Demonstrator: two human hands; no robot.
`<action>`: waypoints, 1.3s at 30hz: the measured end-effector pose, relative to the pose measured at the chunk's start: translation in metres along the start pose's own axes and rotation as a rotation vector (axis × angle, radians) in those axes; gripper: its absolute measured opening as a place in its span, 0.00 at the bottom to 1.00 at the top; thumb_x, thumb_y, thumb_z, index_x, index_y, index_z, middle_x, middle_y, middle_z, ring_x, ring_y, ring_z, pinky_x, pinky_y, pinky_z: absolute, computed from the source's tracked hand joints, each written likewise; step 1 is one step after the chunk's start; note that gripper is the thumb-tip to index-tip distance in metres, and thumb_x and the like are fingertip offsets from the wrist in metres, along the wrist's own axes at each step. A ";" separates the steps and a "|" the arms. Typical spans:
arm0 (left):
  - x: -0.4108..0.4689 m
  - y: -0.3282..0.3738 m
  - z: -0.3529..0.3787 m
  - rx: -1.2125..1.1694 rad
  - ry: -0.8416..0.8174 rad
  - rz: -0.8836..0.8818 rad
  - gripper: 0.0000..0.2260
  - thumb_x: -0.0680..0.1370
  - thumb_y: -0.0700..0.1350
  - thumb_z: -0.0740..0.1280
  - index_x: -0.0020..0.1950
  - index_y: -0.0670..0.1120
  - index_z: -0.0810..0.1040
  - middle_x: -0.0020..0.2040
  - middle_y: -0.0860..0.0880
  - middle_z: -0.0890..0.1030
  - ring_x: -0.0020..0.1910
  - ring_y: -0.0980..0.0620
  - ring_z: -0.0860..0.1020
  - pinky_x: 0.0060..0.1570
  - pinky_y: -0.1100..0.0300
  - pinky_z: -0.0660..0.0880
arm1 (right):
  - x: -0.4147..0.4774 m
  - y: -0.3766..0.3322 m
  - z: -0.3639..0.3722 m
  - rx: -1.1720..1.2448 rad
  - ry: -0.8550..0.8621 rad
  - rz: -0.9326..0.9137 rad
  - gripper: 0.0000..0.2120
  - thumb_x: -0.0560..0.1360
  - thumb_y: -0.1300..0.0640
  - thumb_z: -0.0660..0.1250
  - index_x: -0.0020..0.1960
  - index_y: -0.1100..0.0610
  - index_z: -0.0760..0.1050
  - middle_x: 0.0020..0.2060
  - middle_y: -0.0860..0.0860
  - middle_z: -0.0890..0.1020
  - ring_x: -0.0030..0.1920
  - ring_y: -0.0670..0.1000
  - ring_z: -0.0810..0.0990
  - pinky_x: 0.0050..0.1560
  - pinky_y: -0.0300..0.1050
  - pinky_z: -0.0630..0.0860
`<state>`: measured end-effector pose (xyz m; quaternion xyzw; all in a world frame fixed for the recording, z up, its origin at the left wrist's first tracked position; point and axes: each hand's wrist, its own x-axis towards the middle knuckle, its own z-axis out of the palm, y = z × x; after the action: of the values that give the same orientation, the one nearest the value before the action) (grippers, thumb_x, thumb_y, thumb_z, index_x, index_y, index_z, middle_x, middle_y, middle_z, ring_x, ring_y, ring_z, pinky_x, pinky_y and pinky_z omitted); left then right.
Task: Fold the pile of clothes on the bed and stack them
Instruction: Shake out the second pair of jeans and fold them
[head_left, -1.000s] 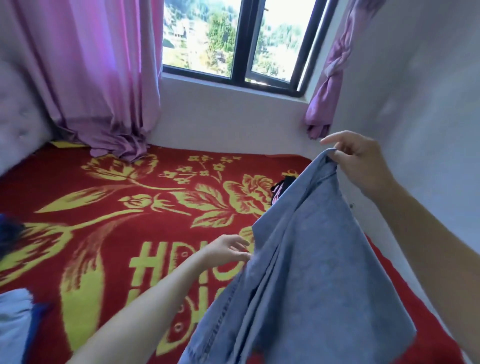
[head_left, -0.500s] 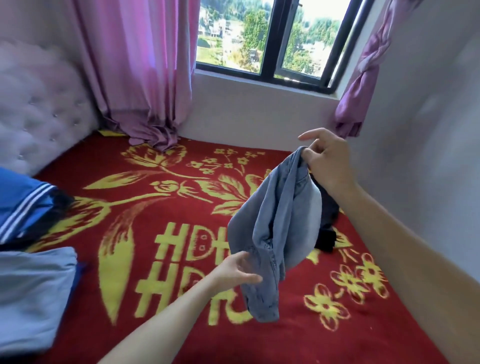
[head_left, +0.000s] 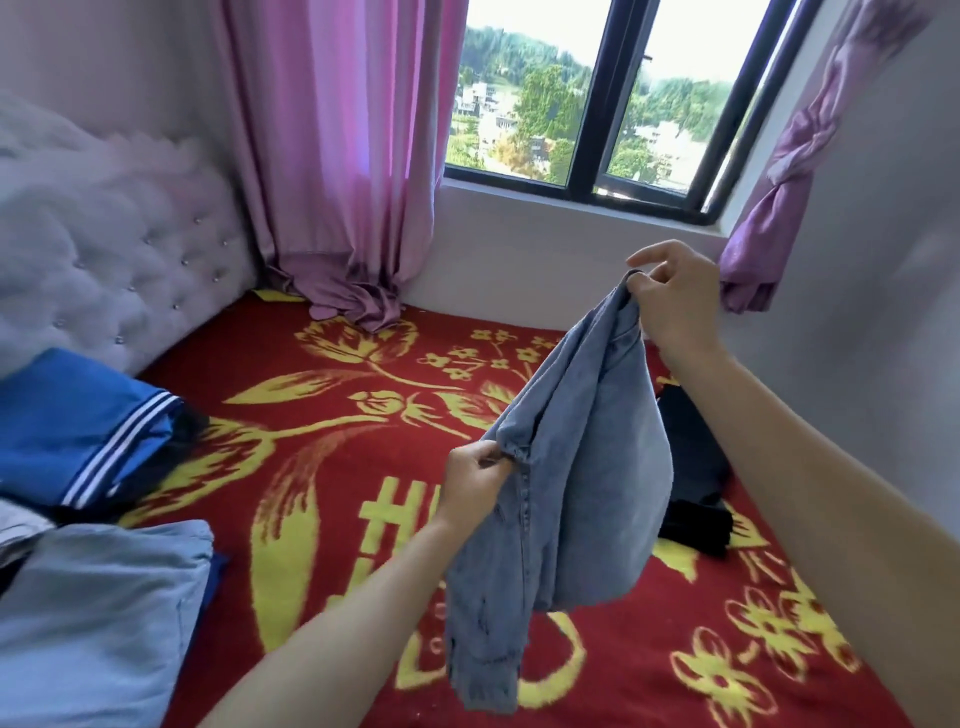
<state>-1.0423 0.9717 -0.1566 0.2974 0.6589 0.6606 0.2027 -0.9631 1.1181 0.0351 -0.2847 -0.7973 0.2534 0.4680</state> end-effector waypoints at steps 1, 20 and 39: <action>0.012 0.006 -0.018 -0.009 0.038 0.000 0.09 0.74 0.37 0.69 0.33 0.38 0.78 0.30 0.49 0.76 0.30 0.58 0.70 0.35 0.60 0.68 | 0.004 0.004 0.003 0.014 0.010 0.025 0.09 0.71 0.68 0.64 0.43 0.54 0.77 0.27 0.46 0.72 0.28 0.41 0.71 0.35 0.35 0.69; -0.008 -0.217 -0.196 1.071 -0.456 -0.735 0.23 0.77 0.49 0.60 0.72 0.48 0.60 0.68 0.43 0.68 0.65 0.42 0.69 0.61 0.52 0.69 | -0.258 0.174 0.171 -0.503 -0.694 0.956 0.12 0.75 0.62 0.60 0.55 0.64 0.77 0.54 0.61 0.80 0.56 0.59 0.78 0.47 0.44 0.71; -0.010 -0.297 -0.199 -0.035 0.215 -1.446 0.29 0.76 0.35 0.65 0.73 0.49 0.57 0.68 0.47 0.70 0.66 0.48 0.70 0.64 0.50 0.64 | -0.347 0.227 0.255 -0.698 -1.396 0.081 0.28 0.63 0.64 0.74 0.62 0.60 0.72 0.50 0.58 0.75 0.48 0.57 0.76 0.37 0.44 0.61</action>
<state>-1.2026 0.8307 -0.4428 -0.2820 0.6961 0.3977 0.5270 -1.0021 1.0043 -0.4358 -0.2192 -0.9297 0.1251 -0.2681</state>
